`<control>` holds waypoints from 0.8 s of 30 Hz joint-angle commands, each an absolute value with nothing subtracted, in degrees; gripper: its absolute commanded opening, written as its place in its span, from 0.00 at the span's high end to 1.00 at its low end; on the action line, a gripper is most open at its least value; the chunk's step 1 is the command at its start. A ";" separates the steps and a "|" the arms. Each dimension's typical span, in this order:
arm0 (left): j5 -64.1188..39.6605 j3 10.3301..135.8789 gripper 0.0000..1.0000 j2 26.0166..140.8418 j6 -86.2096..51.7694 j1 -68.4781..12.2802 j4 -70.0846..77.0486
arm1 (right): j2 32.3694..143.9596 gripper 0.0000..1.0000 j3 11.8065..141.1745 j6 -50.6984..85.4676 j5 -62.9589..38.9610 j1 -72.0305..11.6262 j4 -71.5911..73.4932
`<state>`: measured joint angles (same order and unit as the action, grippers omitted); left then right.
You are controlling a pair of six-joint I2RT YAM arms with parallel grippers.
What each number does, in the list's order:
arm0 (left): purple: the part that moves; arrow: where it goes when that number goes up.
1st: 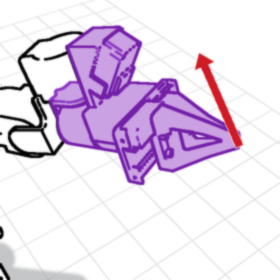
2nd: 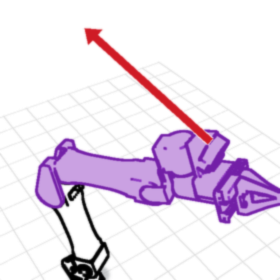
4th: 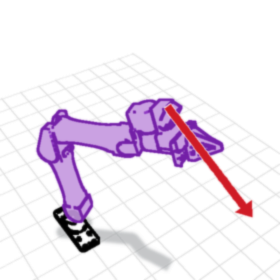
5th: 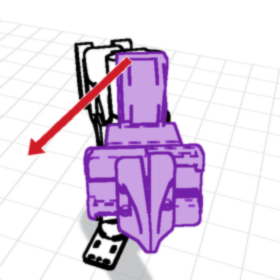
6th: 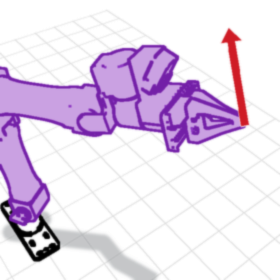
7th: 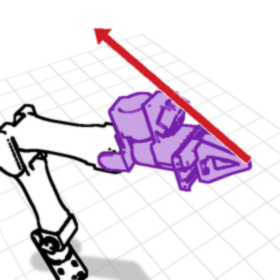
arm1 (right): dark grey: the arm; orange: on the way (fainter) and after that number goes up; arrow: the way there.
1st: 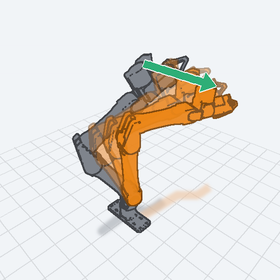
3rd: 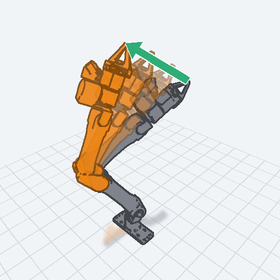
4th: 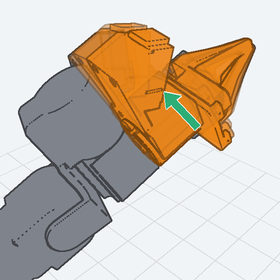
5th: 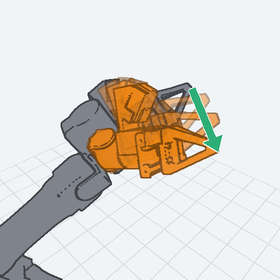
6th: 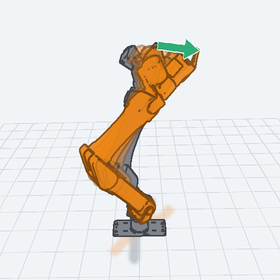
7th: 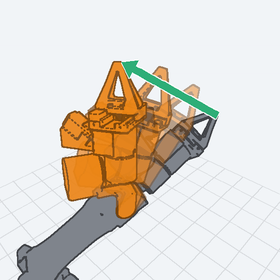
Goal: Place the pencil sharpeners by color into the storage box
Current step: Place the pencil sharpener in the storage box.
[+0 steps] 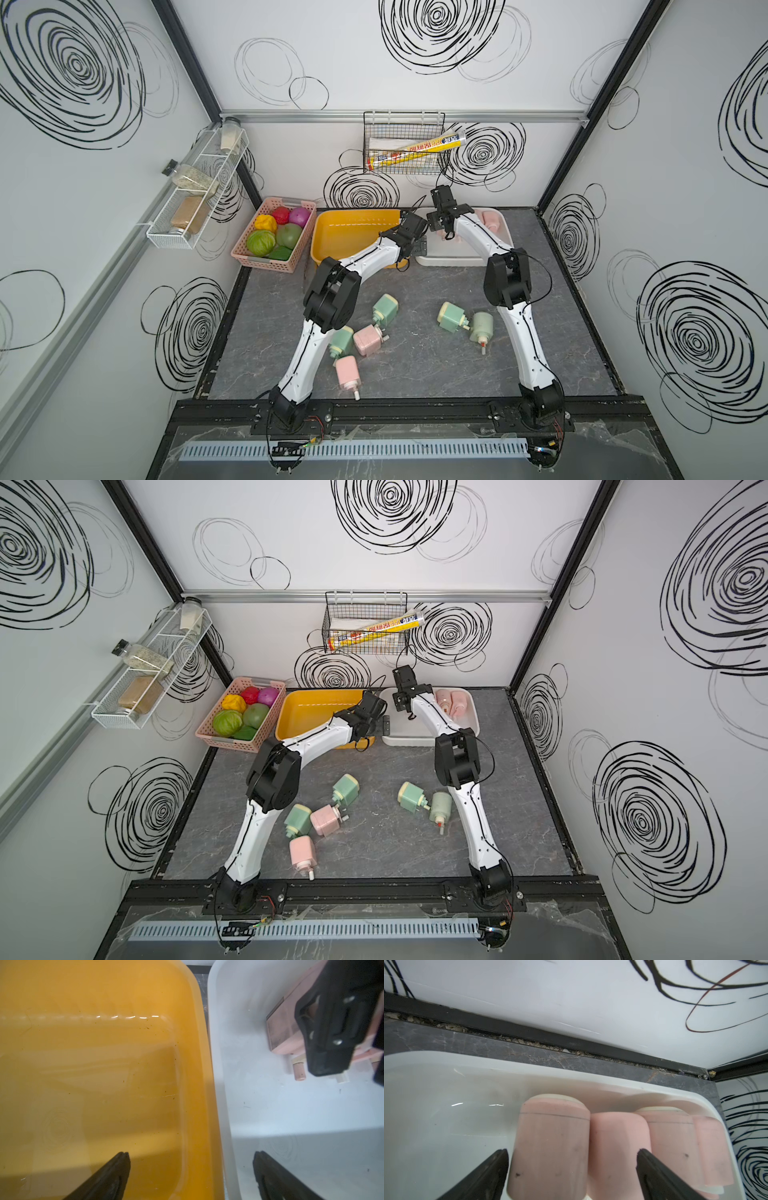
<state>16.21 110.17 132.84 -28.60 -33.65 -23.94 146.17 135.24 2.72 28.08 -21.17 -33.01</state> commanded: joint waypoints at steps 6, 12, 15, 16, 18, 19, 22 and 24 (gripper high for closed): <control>17.91 110.61 0.01 133.43 -27.97 -32.61 -24.61 | 145.17 0.00 136.89 0.24 32.05 -20.52 -34.44; 18.35 110.57 0.01 133.44 -27.93 -32.43 -24.78 | 145.17 0.00 136.85 -2.25 32.78 -20.39 -34.72; 18.37 110.56 0.01 133.37 -27.87 -32.34 -24.96 | 145.27 0.00 136.87 -4.26 32.14 -20.57 -34.67; 18.37 110.57 0.01 133.27 -27.93 -32.34 -24.96 | 145.28 0.00 136.85 -4.70 31.87 -20.60 -34.64; 18.07 110.64 0.01 133.20 -27.88 -32.34 -24.87 | 145.62 0.00 136.85 -5.56 32.24 -20.85 -34.50; 17.94 110.72 0.01 133.18 -27.95 -32.34 -24.79 | 145.85 0.00 136.85 -6.03 32.56 -21.00 -34.42; 17.43 110.92 0.01 133.23 -27.90 -32.34 -24.79 | 146.42 0.00 136.87 -6.77 33.30 -21.51 -34.32; 16.90 110.92 0.01 133.23 -27.95 -32.34 -24.61 | 146.61 0.00 136.86 -6.56 33.47 -21.75 -34.27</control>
<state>17.08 110.17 132.84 -28.49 -32.88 -24.40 146.17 135.24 -5.43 31.07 -21.43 -33.04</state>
